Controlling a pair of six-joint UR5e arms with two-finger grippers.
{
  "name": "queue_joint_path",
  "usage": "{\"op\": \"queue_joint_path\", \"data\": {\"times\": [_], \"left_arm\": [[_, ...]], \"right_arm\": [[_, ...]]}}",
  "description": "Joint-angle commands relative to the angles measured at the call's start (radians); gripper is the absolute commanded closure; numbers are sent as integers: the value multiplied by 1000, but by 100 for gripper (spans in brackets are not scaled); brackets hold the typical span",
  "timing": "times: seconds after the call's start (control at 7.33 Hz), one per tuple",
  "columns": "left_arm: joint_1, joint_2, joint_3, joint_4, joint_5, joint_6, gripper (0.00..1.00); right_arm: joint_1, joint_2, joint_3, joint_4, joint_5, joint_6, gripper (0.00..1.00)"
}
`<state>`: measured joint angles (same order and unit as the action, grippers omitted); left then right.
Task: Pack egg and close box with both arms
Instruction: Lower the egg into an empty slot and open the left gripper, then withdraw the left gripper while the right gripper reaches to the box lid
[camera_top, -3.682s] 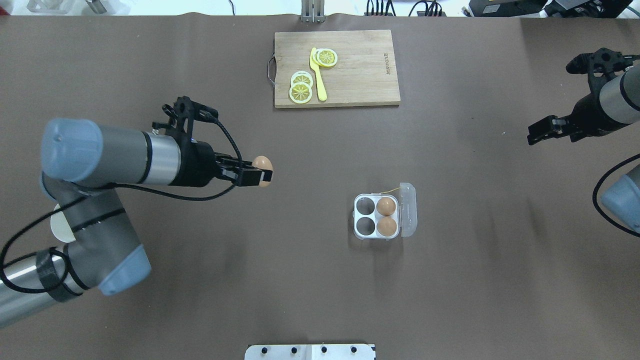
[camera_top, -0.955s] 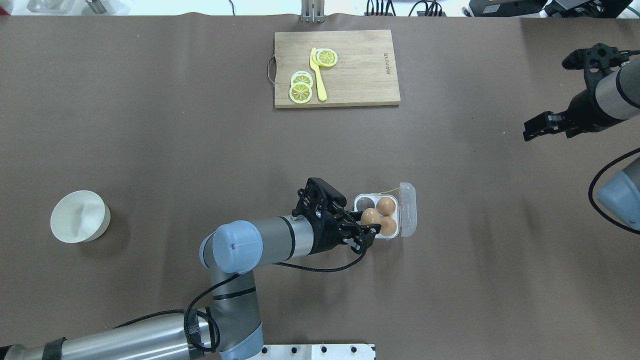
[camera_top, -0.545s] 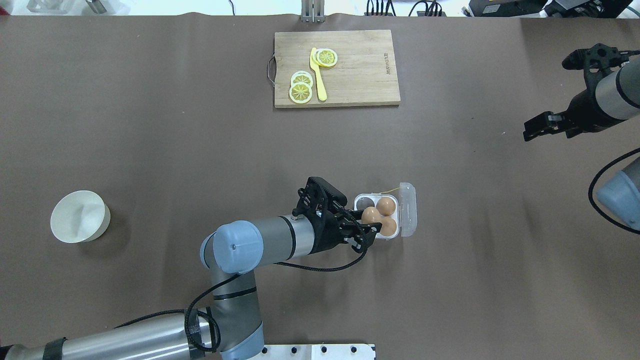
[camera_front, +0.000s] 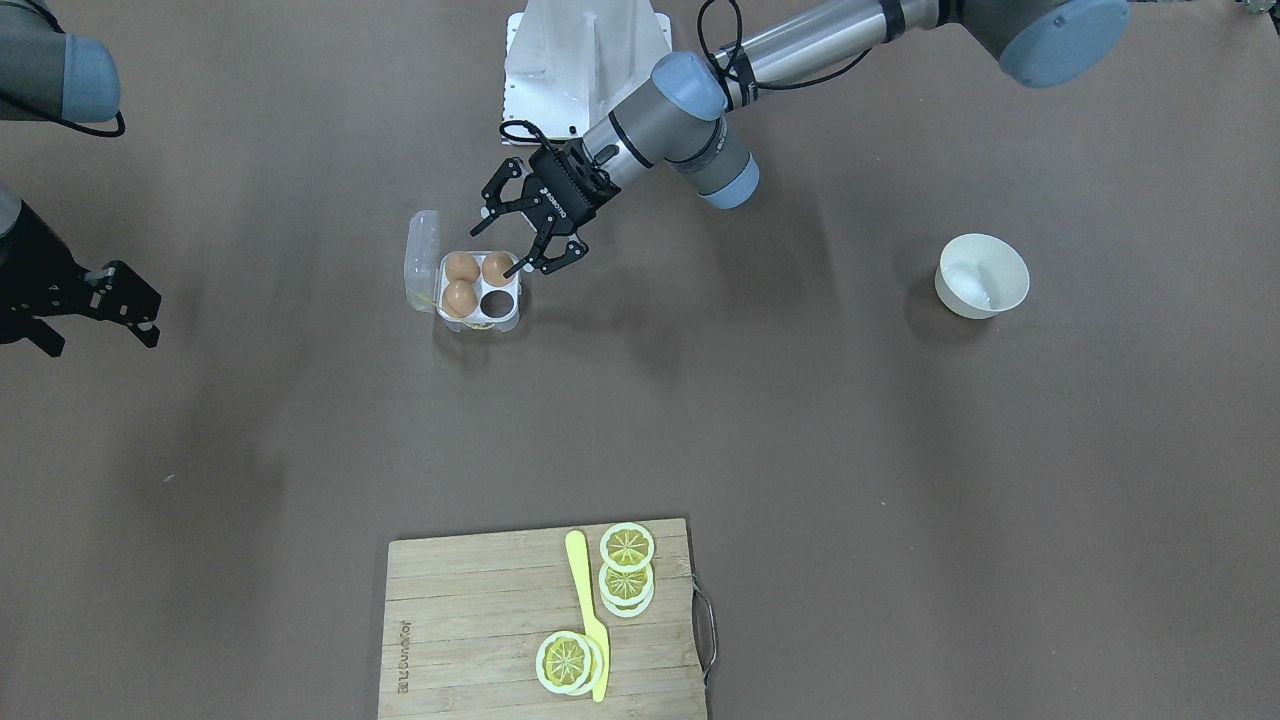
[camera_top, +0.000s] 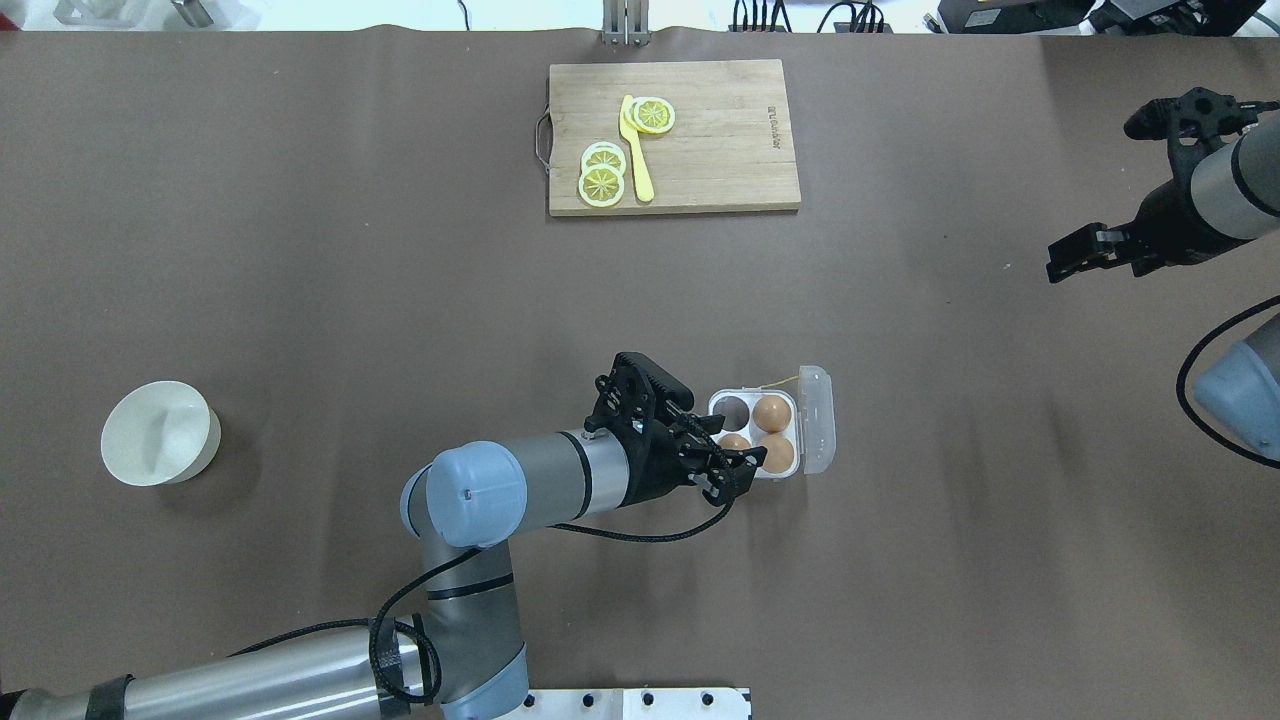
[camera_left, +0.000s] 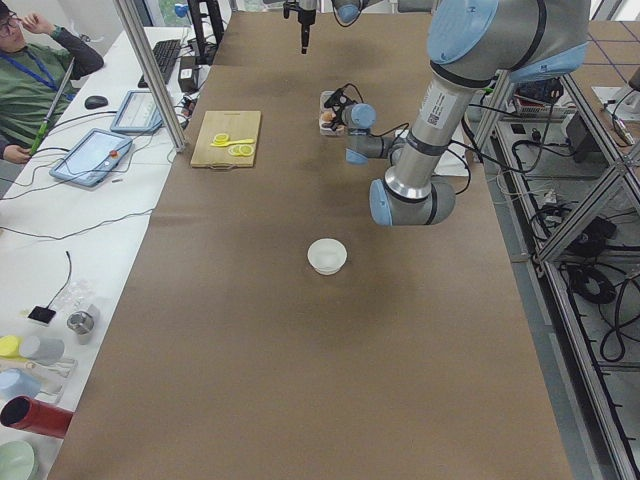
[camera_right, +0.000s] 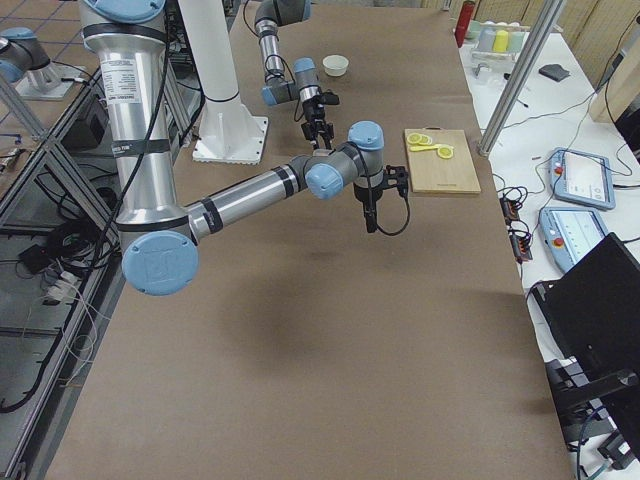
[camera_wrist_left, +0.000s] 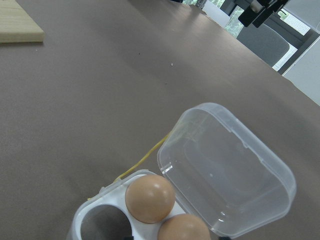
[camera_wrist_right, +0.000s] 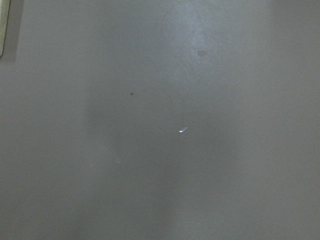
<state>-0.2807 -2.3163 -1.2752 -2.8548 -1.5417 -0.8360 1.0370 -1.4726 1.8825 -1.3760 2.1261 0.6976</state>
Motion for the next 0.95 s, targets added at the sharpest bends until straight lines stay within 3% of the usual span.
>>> {"op": "queue_joint_path", "data": {"times": [0.0, 0.27, 0.41, 0.68, 0.82], "left_arm": [[0, 0, -7, -1, 0, 0, 31], [-5, 0, -38, -6, -1, -11, 31], [-8, 2, -61, -6, -1, -64, 38], [-11, 3, -78, -11, -1, -333, 87], [-29, 11, -97, -11, -3, -427, 100]], "right_arm": [[0, 0, 1, 0, 0, 0, 0], [0, 0, 1, 0, 0, 0, 0], [-1, 3, 1, 0, 2, 0, 0], [-6, 9, 4, 0, 9, 8, 0], [-20, 29, 7, 0, 11, 57, 0]]}}
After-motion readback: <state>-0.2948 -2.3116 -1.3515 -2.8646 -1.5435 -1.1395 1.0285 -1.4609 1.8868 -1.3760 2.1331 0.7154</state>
